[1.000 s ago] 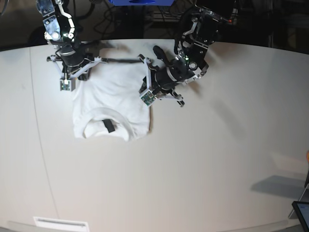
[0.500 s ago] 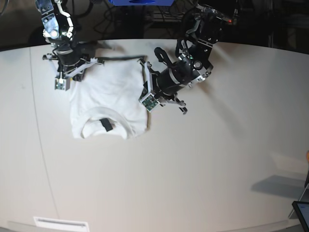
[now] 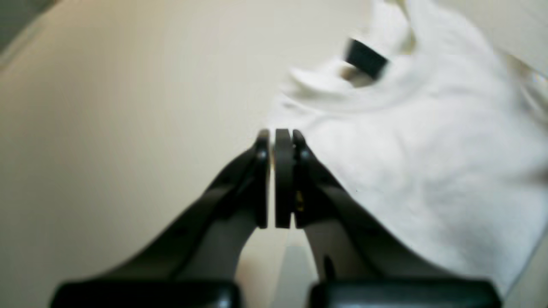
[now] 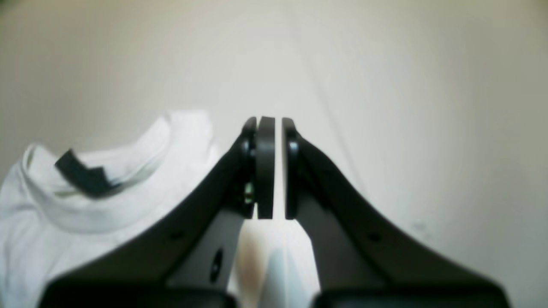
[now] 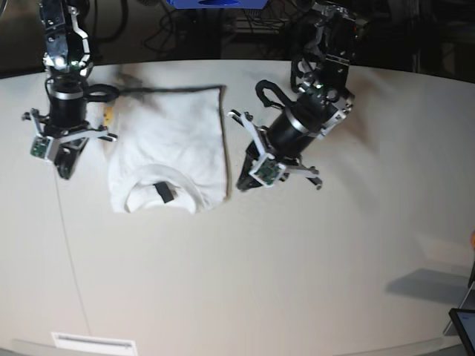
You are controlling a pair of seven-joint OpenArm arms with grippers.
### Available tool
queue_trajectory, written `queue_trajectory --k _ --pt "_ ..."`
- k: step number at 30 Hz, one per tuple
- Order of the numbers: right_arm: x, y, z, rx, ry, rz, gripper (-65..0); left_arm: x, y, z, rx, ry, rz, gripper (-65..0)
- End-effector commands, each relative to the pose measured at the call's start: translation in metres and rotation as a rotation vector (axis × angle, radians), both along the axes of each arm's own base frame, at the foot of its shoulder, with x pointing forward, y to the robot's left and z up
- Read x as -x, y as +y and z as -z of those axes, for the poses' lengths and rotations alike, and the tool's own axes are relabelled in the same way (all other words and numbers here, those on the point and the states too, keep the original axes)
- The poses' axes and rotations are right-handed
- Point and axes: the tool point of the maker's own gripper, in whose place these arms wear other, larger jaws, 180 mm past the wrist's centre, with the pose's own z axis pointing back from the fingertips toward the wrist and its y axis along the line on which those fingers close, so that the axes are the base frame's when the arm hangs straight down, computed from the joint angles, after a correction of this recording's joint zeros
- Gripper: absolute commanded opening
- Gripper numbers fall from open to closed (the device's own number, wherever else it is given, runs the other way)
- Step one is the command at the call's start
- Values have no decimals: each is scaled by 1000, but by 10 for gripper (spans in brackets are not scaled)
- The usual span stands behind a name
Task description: Fold the T-shirt properly
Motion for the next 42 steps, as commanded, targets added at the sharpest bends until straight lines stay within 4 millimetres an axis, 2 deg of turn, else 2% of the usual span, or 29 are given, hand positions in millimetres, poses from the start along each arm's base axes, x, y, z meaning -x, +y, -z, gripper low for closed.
queue_trajectory --k 1,3,5,8,14,18,21,27,31,33,37,42 --pt "1 -3 -17 33 -75 -23 -614 0 9 -9 30 -42 -26 -633" --pt "8 -6 -30 70 -161 -61 -614 7 28 -12 69 -85 -73 -633" --pt "18 -9 -35 93 -221 -97 -614 16 48 -18 101 -140 -119 -633" --pt "41 -17 -32 155 -236 -112 -615 40 71 -18 98 -187 -118 -633" --pt "96 2 -12 360 -146 -225 -615 109 91 -3 91 -135 -49 -633" --pt "133 -11 -6 399 -78 -112 -615 148 102 -3 119 -106 -67 -635" --pt "154 -27 1 420 -5 -61 -615 172 102 4 133 -49 -69 -635" --pt "207 -43 56 390 272 -40 -615 226 100 39 23 118 -18 -637" --pt "244 -50 94 359 433 -22 -615 260 98 76 -22 245 -35 -650" --pt "265 -51 117 329 531 -3 -615 280 104 102 -42 323 -63 -650" --pt "294 -58 175 258 747 48 -615 300 115 157 -51 452 -144 -650" --pt "324 -64 259 124 1110 123 -614 325 135 244 -158 760 -238 -650"
